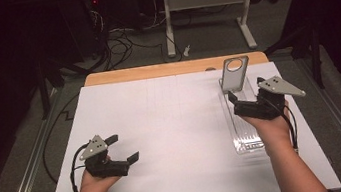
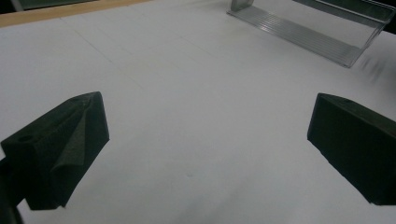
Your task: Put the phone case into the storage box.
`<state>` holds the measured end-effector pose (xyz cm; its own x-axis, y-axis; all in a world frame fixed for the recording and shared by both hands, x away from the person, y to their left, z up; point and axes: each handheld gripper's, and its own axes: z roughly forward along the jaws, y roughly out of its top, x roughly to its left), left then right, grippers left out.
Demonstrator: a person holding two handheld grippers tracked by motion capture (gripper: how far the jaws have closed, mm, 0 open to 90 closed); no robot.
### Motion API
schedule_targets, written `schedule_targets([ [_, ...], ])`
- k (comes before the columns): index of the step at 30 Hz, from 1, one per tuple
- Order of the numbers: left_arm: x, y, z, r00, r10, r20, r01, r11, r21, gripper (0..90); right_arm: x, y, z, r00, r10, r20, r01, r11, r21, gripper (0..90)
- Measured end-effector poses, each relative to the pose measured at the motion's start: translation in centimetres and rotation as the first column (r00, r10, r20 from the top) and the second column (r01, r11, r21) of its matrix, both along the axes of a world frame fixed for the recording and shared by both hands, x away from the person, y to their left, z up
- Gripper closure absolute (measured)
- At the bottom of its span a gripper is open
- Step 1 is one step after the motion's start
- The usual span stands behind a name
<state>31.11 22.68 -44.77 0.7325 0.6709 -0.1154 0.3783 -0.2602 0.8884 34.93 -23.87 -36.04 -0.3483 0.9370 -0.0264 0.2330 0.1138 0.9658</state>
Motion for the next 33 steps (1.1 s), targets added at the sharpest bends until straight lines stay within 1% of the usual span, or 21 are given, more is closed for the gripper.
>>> schedule_targets([
  [3,0.0,0.0,0.0,1.0000,0.001,-0.001,-0.001,1.0000,0.003,0.1,-1.2,-0.5,-0.1,0.9997,0.024,0.000,-0.024,0.9997,0.006,0.1],
  [6,0.0,0.0,0.0,1.0000,0.001,-0.002,-0.001,1.0000,0.007,0.1,-2.4,-1.2,-0.5,0.9994,0.032,0.008,-0.032,0.9995,0.005,0.1],
  [7,-0.1,-0.1,0.0,1.0000,-0.001,-0.002,0.001,0.9999,0.012,0.1,-3.2,-1.8,-1.1,0.9992,0.038,0.009,-0.038,0.9993,0.003,0.0],
  [8,-0.1,-0.1,0.0,1.0000,-0.003,-0.002,0.004,0.9999,0.017,0.1,-3.2,-1.8,-1.1,0.9992,0.038,0.009,-0.038,0.9993,0.003,0.0],
  [9,-0.1,-0.2,0.0,1.0000,-0.004,-0.002,0.004,0.9998,0.017,0.1,-3.9,-2.4,-1.8,0.9991,0.043,0.005,-0.043,0.9990,0.014,0.0],
  [10,-0.1,-0.2,0.0,1.0000,-0.005,-0.001,0.006,0.9999,0.016,0.1,-3.9,-2.4,-1.8,0.9991,0.043,0.005,-0.043,0.9990,0.014,0.0],
  [16,-0.2,-0.2,0.1,1.0000,-0.003,0.003,0.002,0.9999,0.010,0.1,-6.3,-4.3,-3.7,0.9975,0.068,0.015,-0.069,0.9971,0.033,0.0],
  [18,-0.2,-0.2,0.1,1.0000,-0.002,0.002,0.002,1.0000,0.010,0.1,-7.1,-4.8,-4.1,0.9973,0.070,0.022,-0.071,0.9966,0.042,0.1],
  [19,-0.2,-0.2,0.1,1.0000,-0.001,0.002,0.001,0.9999,0.010,0.1,-7.8,-5.3,-4.5,0.9967,0.073,0.037,-0.074,0.9960,0.049,0.0],
  [20,-0.2,-0.2,0.2,1.0000,0.001,0.002,-0.001,1.0000,0.009,0.1,-7.8,-5.3,-4.5,0.9967,0.073,0.037,-0.074,0.9960,0.049,0.0],
  [22,-0.4,-0.2,0.3,1.0000,0.004,0.004,-0.004,1.0000,0.006,0.1,-8.5,-5.9,-4.9,0.9964,0.072,0.044,-0.075,0.9954,0.061,0.1],
  [25,-0.4,-0.1,0.4,0.9999,0.012,0.005,-0.012,0.9999,0.000,0.1,-8.9,-6.4,-5.5,0.9962,0.078,0.039,-0.080,0.9952,0.057,0.1],
  [27,-0.4,-0.1,0.4,0.9999,0.015,0.004,-0.015,0.9999,0.000,0.1,-8.8,-6.4,-5.8,0.9964,0.078,0.032,-0.079,0.9959,0.043,0.1],
  [29,-0.5,-0.2,0.4,0.9999,0.012,0.005,-0.012,0.9999,0.008,0.1,-8.6,-6.4,-5.9,0.9959,0.086,0.028,-0.087,0.9950,0.049,0.1],
  [33,-0.6,-0.2,0.5,0.9999,0.012,0.009,-0.012,0.9999,0.012,0.1,-8.4,-6.1,-5.8,0.9950,0.092,0.038,-0.094,0.9943,0.050,0.1],
])
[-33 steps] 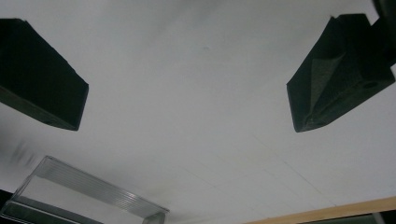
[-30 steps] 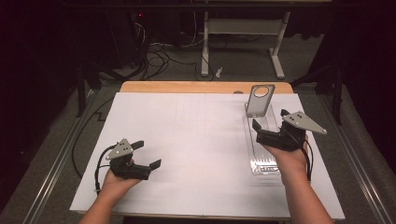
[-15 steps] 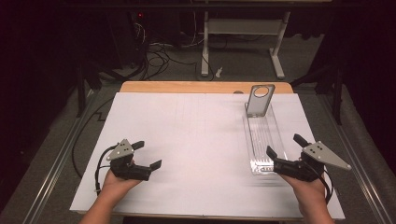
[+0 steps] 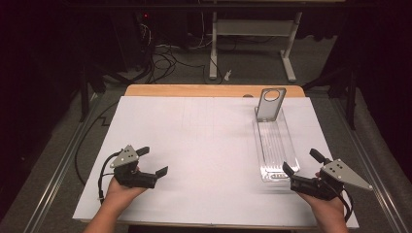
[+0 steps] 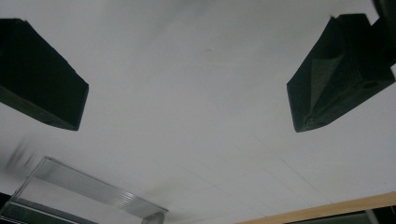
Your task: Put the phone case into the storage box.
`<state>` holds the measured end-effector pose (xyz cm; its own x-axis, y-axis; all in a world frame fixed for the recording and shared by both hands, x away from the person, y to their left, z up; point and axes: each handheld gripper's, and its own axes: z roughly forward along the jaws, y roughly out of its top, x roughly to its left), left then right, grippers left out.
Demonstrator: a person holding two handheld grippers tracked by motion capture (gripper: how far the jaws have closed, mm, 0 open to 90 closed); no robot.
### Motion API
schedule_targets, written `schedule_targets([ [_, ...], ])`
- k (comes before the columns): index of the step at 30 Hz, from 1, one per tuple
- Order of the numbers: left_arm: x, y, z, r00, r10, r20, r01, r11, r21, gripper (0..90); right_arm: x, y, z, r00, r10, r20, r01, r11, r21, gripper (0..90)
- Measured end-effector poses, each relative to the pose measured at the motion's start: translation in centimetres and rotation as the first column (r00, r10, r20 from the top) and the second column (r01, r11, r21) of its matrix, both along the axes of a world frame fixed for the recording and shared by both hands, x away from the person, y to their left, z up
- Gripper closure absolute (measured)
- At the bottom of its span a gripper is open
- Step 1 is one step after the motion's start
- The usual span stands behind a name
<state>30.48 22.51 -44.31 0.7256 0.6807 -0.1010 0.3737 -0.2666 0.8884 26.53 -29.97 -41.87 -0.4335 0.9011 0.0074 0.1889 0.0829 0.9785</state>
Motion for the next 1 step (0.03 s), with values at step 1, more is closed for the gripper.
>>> schedule_targets([
  [1,-0.03,0.07,0.01,1.0000,0.000,0.000,0.000,1.0000,-0.001,0.1,-0.03,0.11,0.03,1.0000,0.000,0.001,0.000,1.0000,-0.003,0.1],
])
